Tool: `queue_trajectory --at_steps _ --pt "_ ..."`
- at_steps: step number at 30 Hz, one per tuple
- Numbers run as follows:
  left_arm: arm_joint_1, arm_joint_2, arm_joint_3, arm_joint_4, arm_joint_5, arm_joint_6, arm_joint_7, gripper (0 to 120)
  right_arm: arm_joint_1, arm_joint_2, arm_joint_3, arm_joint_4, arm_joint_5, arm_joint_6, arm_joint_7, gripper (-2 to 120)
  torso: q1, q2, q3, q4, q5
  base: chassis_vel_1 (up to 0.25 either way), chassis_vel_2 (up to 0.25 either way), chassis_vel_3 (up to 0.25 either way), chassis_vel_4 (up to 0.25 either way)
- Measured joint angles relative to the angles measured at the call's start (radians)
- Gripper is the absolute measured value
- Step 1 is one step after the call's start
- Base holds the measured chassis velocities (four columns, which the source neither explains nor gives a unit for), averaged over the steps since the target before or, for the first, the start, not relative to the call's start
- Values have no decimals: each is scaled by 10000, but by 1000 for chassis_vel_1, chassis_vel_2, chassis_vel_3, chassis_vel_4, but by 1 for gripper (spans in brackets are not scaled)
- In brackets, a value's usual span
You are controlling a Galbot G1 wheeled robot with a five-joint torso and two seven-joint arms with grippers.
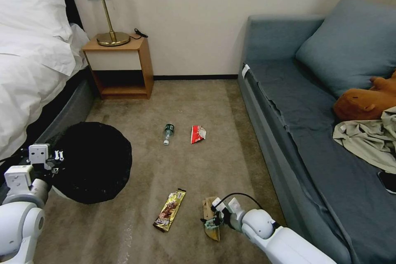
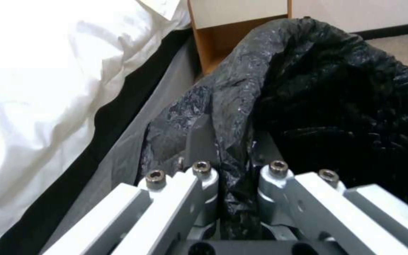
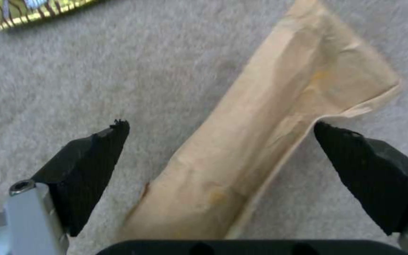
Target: Pick up the trash bin, then pick up the garbage on the floor and place it into the trash bin.
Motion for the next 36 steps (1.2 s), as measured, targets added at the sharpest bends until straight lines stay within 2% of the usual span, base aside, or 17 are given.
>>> queue_trajectory --at_steps 4,6,8,10,11,14,17,18,20,21,23,24,26,28,29,32,36 --pt "26 30 -23 -3 -87 -1 0 5 -68 128 84 -119 -197 -54 -65 100 0 -1 -1 0 0 0 0 0 0" --pt "33 35 -24 -4 -116 -2 0 5 -93 146 115 -145 -269 -113 -104 96 0 0 0 0 0 0 0 0 0" --pt "52 39 -24 -17 -171 -9 0 5 -169 165 209 -168 -399 -153 -240 84 0 0 -1 -1 0 0 0 0 0" --pt "56 43 -24 -22 -189 -9 0 5 -194 164 237 -168 -419 -154 -266 81 0 0 -1 0 0 0 0 0 0" --pt "58 53 -24 -27 -208 -10 0 5 -227 142 262 -161 -450 -154 -306 73 0 0 -1 0 0 0 0 0 0" --pt "58 54 -25 -34 -219 -10 0 5 -249 114 284 -142 -469 -154 -325 67 0 0 -1 0 0 0 0 0 0" --pt "65 22 -22 -82 -233 -11 -2 5 -282 90 350 -93 -475 -119 -336 51 0 0 0 -1 1 0 0 0 0" --pt "65 22 -22 -82 -233 -11 -2 5 -282 90 350 -93 -475 -119 -336 51 0 0 0 -1 1 0 0 0 0" --pt "107 -31 -9 -139 -236 -13 -3 5 -324 60 370 -47 -475 -78 -336 39 0 0 -1 0 1 0 0 0 0" --pt "107 -31 -9 -139 -236 -13 -3 5 -324 60 370 -47 -475 -78 -336 39 0 0 -1 0 1 0 0 0 0" --pt "134 -59 -6 -176 -237 -25 -4 5 -372 23 392 3 -474 -32 -336 29 0 0 -1 0 1 0 0 0 0" --pt "134 -59 -6 -176 -237 -25 -4 5 -372 23 392 3 -474 -32 -336 29 0 0 -1 0 1 0 0 0 0" --pt "169 -81 -11 -227 -245 -34 -4 5 -415 -23 432 76 -474 18 -332 17 0 0 0 0 1 0 0 0 0" --pt "169 -81 -11 -227 -245 -34 -4 5 -415 -23 432 76 -474 18 -332 17 0 0 0 0 1 0 0 0 0" --pt "197 -101 -11 -260 -260 -35 -7 5 -429 -93 496 163 -463 49 -329 7 0 0 0 0 2 0 0 0 0" --pt "219 -145 9 -290 -261 -40 -14 5 -422 -227 593 316 -384 96 -325 0 0 0 0 -1 1 0 0 0 0" --pt "251 -195 57 -332 -261 -43 -16 5 -352 -359 674 471 -279 230 -330 0 0 0 -1 -1 2 0 0 0 0"
